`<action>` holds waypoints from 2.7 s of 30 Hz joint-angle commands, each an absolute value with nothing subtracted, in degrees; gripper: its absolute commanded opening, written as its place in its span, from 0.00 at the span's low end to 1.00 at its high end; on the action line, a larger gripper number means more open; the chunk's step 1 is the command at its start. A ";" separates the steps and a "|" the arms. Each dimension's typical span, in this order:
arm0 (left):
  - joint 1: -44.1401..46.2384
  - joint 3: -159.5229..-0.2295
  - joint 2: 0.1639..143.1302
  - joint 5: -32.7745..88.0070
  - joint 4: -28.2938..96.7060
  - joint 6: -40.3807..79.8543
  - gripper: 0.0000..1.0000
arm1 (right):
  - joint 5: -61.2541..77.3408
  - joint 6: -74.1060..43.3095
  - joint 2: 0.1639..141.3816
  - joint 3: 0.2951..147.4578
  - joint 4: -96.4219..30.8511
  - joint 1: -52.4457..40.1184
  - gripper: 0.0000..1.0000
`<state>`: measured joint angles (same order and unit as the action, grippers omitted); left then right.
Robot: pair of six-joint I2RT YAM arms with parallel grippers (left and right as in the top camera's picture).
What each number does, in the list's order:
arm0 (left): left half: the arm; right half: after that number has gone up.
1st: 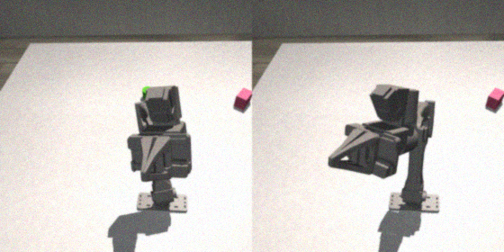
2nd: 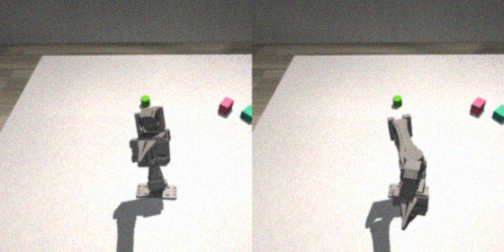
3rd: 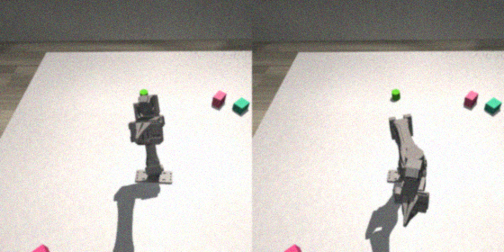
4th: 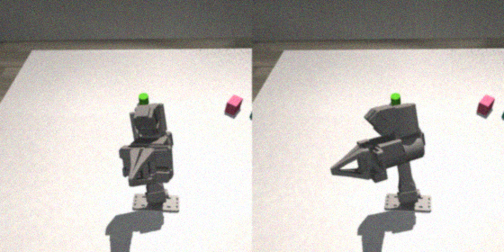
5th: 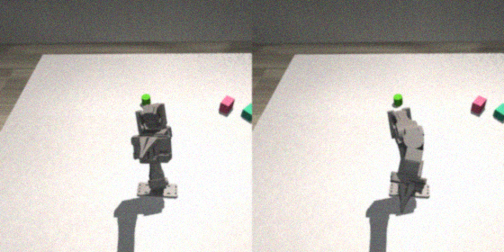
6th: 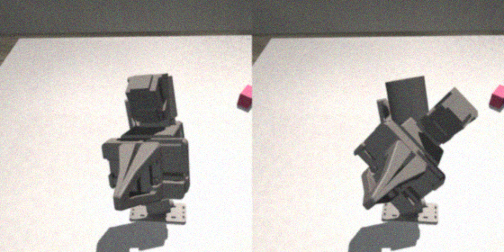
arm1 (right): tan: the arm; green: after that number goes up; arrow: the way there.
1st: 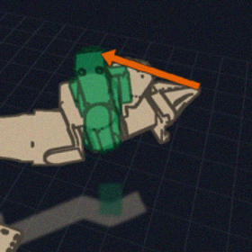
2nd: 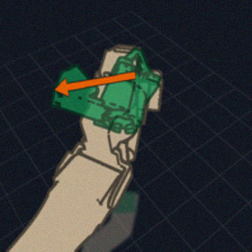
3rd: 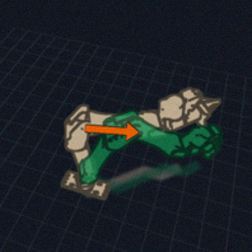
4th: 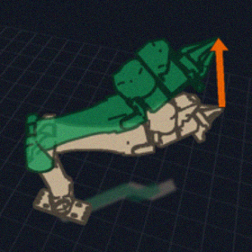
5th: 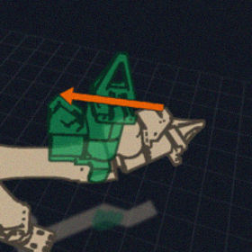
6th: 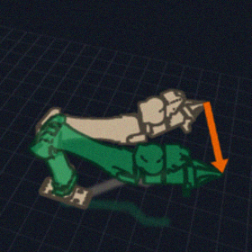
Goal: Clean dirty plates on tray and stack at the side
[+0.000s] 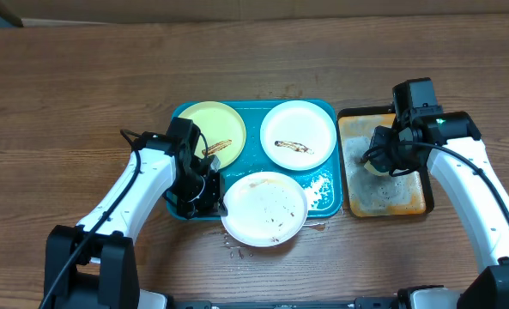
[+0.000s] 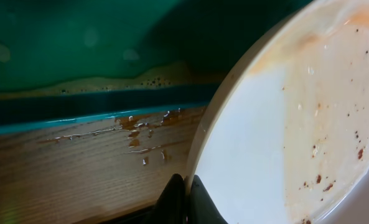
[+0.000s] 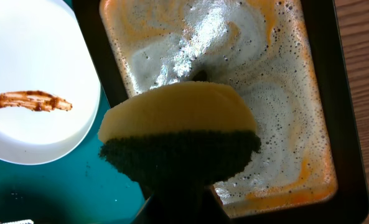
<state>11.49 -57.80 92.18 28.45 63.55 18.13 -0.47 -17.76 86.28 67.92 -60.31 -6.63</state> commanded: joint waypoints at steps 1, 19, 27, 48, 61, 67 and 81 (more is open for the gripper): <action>11.16 -59.20 92.20 27.88 62.08 19.09 0.04 | -1.23 -17.56 86.00 68.20 -60.23 -6.63 0.07; 11.29 -74.46 91.92 0.19 68.23 19.77 0.04 | -1.26 -17.54 86.00 68.20 -60.40 -6.63 0.07; 11.33 -75.05 91.92 0.78 69.01 18.65 0.04 | -1.26 -17.54 86.00 68.20 -60.36 -6.63 0.07; 12.78 -74.15 95.35 33.74 71.20 -1.50 0.04 | 21.74 -3.38 86.00 68.20 -57.95 -6.74 0.04; 12.67 -74.15 96.51 10.04 69.84 17.30 0.04 | 21.52 -3.36 86.00 68.20 -58.76 -6.72 0.04; 12.67 -74.72 96.49 -2.42 71.66 22.76 0.04 | 19.75 -3.36 86.00 68.20 -59.27 -6.72 0.04; 13.96 -80.20 88.68 -20.27 70.32 28.32 0.04 | 13.80 -3.77 86.00 68.20 -59.77 -6.72 0.04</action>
